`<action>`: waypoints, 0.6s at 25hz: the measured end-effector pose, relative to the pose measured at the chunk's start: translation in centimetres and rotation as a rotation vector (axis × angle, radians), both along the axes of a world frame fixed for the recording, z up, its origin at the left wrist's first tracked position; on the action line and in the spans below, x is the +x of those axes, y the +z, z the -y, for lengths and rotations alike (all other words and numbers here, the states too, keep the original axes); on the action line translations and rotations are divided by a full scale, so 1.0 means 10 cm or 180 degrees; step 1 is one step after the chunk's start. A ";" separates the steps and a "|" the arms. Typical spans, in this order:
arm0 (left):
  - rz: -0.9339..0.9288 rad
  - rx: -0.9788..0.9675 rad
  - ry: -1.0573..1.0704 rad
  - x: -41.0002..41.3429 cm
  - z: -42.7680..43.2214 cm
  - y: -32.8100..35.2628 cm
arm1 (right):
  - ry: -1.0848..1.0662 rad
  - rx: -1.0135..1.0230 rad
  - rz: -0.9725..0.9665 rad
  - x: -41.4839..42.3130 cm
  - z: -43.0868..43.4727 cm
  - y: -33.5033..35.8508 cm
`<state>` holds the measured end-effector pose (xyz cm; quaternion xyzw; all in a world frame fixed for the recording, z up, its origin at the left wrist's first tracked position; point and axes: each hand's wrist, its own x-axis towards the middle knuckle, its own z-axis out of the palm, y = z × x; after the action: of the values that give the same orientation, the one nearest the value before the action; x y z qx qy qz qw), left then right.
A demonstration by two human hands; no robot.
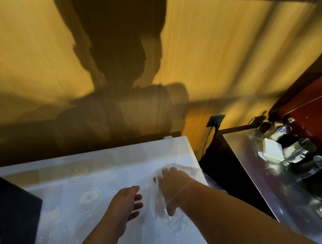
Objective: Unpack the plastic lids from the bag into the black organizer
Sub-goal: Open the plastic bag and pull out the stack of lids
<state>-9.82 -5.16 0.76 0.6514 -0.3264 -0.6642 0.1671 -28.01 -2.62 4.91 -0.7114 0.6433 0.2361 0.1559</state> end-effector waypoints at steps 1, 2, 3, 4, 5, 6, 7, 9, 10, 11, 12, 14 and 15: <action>0.0008 0.0010 0.0014 0.00 0.01 -0.01 | 0.0036 -0.0087 0.0033 -0.01 -0.01 -0.05; 0.0016 0.0023 0.0029 0.00 0.01 -0.03 | -0.0018 -0.0182 0.0144 -0.03 -0.01 -0.13; 0.0020 0.0025 0.0047 -0.01 0.01 -0.05 | -0.0048 -0.0268 0.0261 -0.04 0.00 -0.20; 0.0028 0.0022 0.0056 -0.02 0.01 -0.05 | -0.0037 -0.0377 0.0293 -0.06 0.00 -0.24; 0.0034 0.0013 0.0060 -0.03 0.00 -0.07 | 0.0027 -0.0484 0.0259 -0.08 0.00 -0.29; 0.0040 0.0011 0.0054 -0.04 0.00 -0.08 | 0.0026 -0.0548 0.0281 -0.08 0.02 -0.30; 0.0031 0.0019 0.0046 -0.05 -0.01 -0.10 | 0.0004 -0.0570 0.0314 -0.10 0.04 -0.30; 0.0012 0.0071 0.0022 -0.07 -0.02 -0.13 | 0.0015 -0.0490 0.0309 -0.11 0.09 -0.24; 0.0015 0.0091 0.0015 -0.08 -0.02 -0.14 | -0.0002 -0.0443 0.0358 -0.12 0.11 -0.18; 0.0016 0.0098 0.0023 -0.08 -0.02 -0.15 | -0.0020 -0.0444 0.0428 -0.15 0.11 -0.12; 0.0038 0.0097 0.0015 -0.09 -0.01 -0.15 | -0.0104 -0.0362 0.0511 -0.15 0.12 -0.03; 0.0059 0.0082 -0.0048 -0.09 0.01 -0.16 | -0.0116 -0.0153 0.0710 -0.16 0.10 0.21; 0.0029 0.0067 -0.0085 -0.09 0.02 -0.17 | -0.0205 -0.0002 0.0866 -0.14 0.13 0.32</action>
<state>-10.76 -5.34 -0.90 0.6517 -0.3288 -0.6668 0.1499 -29.44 -3.96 8.09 -0.7159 0.6388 0.1322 0.2490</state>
